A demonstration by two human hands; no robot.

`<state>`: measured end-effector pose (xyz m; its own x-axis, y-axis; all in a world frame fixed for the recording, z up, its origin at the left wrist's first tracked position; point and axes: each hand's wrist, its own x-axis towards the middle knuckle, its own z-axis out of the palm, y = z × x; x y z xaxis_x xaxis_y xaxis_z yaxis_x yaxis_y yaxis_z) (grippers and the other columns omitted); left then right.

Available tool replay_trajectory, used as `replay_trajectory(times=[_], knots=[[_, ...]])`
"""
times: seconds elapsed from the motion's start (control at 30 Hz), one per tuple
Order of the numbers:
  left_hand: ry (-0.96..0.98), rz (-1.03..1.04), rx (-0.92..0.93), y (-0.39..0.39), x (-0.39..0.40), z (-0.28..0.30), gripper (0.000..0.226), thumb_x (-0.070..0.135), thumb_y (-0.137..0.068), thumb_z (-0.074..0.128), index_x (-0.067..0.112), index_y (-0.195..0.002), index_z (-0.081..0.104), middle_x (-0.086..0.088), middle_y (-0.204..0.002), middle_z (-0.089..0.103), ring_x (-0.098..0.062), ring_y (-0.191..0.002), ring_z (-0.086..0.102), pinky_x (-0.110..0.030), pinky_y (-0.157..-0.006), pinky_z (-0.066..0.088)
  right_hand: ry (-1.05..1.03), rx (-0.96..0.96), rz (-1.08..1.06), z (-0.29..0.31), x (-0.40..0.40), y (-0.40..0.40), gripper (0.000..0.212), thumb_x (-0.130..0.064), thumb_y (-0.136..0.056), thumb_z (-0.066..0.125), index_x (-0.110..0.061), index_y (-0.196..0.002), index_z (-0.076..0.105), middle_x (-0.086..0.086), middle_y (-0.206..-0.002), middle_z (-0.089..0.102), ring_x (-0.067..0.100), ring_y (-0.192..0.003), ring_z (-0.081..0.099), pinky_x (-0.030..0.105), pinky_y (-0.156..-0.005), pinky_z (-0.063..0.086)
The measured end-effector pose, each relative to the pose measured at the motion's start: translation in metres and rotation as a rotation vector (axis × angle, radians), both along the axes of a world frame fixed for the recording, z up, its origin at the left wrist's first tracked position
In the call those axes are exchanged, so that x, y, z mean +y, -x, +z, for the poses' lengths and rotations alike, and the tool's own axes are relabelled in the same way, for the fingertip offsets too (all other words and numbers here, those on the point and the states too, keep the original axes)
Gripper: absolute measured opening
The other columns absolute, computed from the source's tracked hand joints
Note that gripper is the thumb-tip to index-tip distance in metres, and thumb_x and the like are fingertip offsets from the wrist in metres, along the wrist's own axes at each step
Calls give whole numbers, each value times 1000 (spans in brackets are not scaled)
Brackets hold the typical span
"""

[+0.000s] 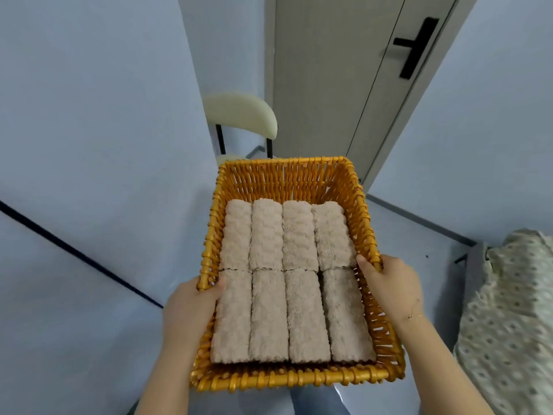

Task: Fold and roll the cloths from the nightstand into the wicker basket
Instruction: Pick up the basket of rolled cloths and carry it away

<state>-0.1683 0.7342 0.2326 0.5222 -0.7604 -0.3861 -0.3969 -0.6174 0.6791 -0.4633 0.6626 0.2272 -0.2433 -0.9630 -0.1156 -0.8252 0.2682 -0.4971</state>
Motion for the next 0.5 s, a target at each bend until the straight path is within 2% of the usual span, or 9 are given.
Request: replay_trajectory(times=[0.1, 0.17, 0.23, 0.3, 0.37, 0.43, 0.5], knots=[[30, 33, 57, 32, -49, -2, 36, 42, -89, 62, 12, -72, 68, 2, -69, 67, -14, -68, 61, -29, -60, 42, 9, 10, 1, -1, -55, 29, 50, -40, -94, 53, -13, -57, 34, 3, -49, 39, 20, -46, 40, 28, -46, 28], [6, 37, 57, 54, -87, -1, 33, 41, -90, 62, 10, -79, 70, 2, -71, 66, -12, -67, 58, -27, -58, 39, 13, 12, 23, -2, -100, 49, 48, -37, -95, 54, -11, -58, 37, 5, -51, 42, 21, -48, 42, 29, -45, 28], [-13, 65, 63, 81, -136, -4, 32, 38, -89, 63, 8, -82, 69, 0, -73, 67, -15, -69, 60, -29, -62, 44, 16, 25, 61, -2, -154, 75, 42, -35, -95, 53, -7, -64, 46, 7, -56, 49, 23, -52, 47, 30, -46, 32], [-18, 112, 100, 104, -177, -4, 30, 37, -89, 64, 9, -80, 69, -4, -75, 70, -22, -74, 64, -40, -75, 52, 9, 31, 127, 0, -199, 94, 30, -33, -96, 52, -7, -80, 54, 6, -63, 55, 23, -58, 52, 32, -50, 39], [-17, 154, 126, 125, -215, -4, 29, 35, -88, 65, 8, -81, 70, -7, -77, 71, -28, -76, 66, -49, -81, 54, 5, 40, 199, 5, -237, 112, 19, -30, -96, 52, -13, -104, 54, 5, -69, 59, 24, -62, 56, 32, -51, 43], [-23, 203, 172, 148, -260, -6, 28, 35, -87, 67, 8, -80, 71, -9, -78, 72, -31, -78, 67, -53, -83, 54, 20, 25, 267, 11, -280, 134, 36, -29, -95, 52, -18, -129, 45, 4, -78, 62, 23, -66, 58, 31, -49, 42], [-24, 253, 229, 159, -294, -3, 25, 33, -86, 69, 11, -74, 70, -10, -78, 72, -32, -79, 68, -54, -84, 54, 49, 20, 342, 19, -313, 142, 51, -30, -95, 52, -20, -141, 34, 6, -110, 62, 25, -86, 62, 33, -59, 49]])
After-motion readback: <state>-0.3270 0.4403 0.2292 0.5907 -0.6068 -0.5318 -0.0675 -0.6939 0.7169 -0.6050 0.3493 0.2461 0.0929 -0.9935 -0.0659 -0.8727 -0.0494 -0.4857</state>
